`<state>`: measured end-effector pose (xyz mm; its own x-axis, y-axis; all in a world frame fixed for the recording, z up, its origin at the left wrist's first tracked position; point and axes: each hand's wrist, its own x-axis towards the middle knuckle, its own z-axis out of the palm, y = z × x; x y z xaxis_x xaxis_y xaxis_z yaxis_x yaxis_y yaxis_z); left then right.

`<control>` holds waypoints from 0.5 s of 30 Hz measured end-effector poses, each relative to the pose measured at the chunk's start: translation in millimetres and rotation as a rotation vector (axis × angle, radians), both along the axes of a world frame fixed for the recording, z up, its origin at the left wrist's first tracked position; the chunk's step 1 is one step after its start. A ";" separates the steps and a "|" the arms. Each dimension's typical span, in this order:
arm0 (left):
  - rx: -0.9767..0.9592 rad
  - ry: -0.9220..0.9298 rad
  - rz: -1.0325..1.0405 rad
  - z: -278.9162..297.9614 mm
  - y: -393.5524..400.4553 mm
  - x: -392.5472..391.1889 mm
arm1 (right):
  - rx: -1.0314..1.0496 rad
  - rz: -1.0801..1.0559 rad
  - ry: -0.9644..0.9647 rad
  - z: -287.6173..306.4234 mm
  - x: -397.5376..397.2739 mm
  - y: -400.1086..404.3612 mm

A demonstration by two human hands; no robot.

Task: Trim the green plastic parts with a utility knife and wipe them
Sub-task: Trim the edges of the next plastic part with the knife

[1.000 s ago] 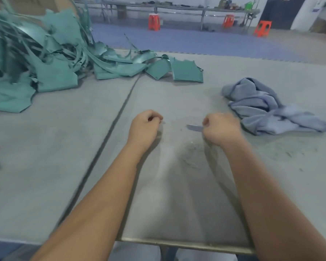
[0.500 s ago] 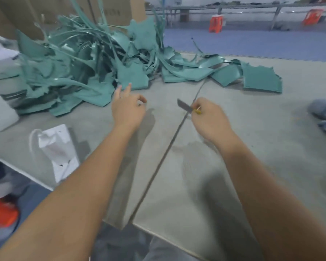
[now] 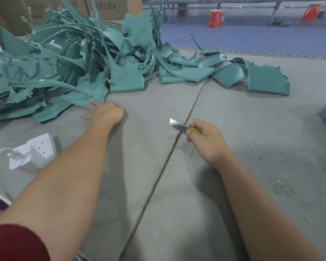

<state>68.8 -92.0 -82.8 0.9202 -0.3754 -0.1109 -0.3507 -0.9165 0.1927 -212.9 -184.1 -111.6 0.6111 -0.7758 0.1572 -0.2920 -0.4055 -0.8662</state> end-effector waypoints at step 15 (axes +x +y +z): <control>-0.378 -0.150 -0.308 8.4 -27.9 16.2 | 0.096 0.018 -0.162 -1.0 -6.1 -1.1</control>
